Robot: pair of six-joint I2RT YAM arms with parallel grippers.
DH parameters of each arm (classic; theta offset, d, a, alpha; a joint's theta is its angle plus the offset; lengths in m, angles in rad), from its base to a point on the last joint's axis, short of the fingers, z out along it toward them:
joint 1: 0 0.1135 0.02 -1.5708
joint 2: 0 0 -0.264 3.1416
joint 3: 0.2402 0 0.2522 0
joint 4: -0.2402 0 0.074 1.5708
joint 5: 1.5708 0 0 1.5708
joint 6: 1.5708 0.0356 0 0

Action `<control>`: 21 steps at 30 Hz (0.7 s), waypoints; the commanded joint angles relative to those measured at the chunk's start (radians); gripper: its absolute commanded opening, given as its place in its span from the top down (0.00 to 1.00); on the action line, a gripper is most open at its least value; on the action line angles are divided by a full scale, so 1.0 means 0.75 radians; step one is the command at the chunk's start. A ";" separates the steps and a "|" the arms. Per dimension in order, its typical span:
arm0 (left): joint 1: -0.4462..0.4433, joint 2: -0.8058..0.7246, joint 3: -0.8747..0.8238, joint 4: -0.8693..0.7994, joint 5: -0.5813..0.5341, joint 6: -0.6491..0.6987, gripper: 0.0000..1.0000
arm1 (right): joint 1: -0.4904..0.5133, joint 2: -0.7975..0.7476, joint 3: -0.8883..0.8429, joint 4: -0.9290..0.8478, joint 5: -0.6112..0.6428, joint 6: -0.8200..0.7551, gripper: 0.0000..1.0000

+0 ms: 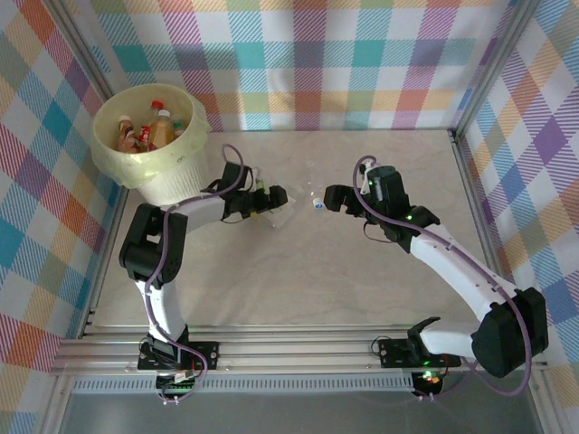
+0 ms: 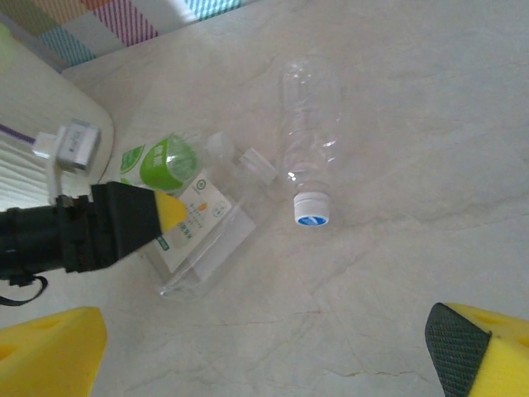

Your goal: Put the plastic bottles in the bin

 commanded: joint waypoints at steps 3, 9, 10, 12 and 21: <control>-0.102 -0.086 -0.011 -0.082 -0.055 0.091 0.00 | -0.005 -0.016 -0.020 0.050 -0.061 -0.009 0.00; -0.230 -0.059 0.097 -0.427 -0.505 0.161 0.00 | -0.005 0.008 -0.011 0.062 -0.072 -0.008 0.00; -0.240 -0.045 0.112 -0.445 -0.537 0.163 0.00 | -0.003 0.013 -0.009 0.063 -0.074 -0.008 0.00; -0.258 -0.017 0.148 -0.485 -0.562 0.167 0.00 | -0.004 0.022 -0.001 0.061 -0.078 -0.009 0.00; -0.340 0.115 0.318 -0.612 -0.643 0.179 0.00 | -0.005 0.025 0.002 0.037 -0.064 -0.005 0.00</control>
